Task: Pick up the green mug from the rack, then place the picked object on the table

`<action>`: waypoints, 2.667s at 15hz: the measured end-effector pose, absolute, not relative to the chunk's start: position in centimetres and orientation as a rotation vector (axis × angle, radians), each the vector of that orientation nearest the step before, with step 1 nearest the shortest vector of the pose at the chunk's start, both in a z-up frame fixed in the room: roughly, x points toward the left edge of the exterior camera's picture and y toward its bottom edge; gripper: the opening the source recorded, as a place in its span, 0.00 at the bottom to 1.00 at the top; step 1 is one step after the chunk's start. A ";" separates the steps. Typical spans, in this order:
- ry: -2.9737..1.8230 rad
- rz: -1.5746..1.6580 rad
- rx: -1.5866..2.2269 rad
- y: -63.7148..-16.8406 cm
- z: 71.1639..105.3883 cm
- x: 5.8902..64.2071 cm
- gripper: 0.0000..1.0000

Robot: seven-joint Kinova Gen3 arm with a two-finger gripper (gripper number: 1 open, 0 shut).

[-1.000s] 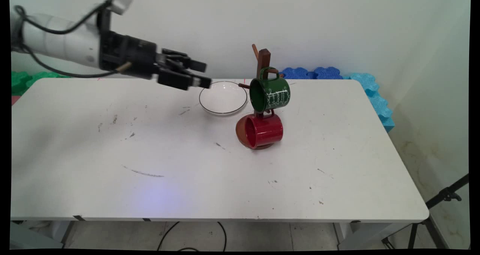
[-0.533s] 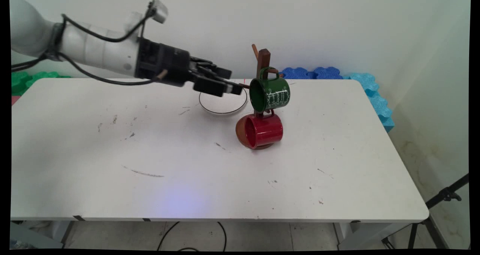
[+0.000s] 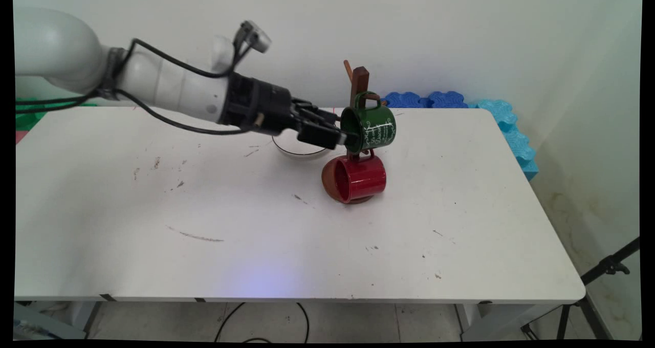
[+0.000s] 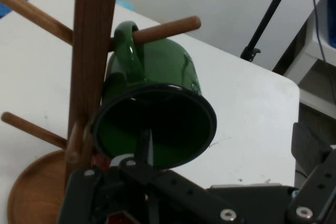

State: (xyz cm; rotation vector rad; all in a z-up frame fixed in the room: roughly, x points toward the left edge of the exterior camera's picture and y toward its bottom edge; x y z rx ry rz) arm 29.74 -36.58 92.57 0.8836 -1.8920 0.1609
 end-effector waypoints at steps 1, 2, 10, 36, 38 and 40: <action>-1.894 0.161 0.895 -36.7 92.3 29.2 1.00; -1.895 0.160 0.910 -36.9 91.9 28.7 1.00; -1.868 0.152 0.974 -37.5 90.3 25.7 1.00; -1.750 0.096 1.056 -35.8 93.9 23.9 0.00; -1.751 0.075 1.050 -34.9 95.0 24.1 0.00; -1.759 0.056 1.038 -34.1 96.0 24.4 0.00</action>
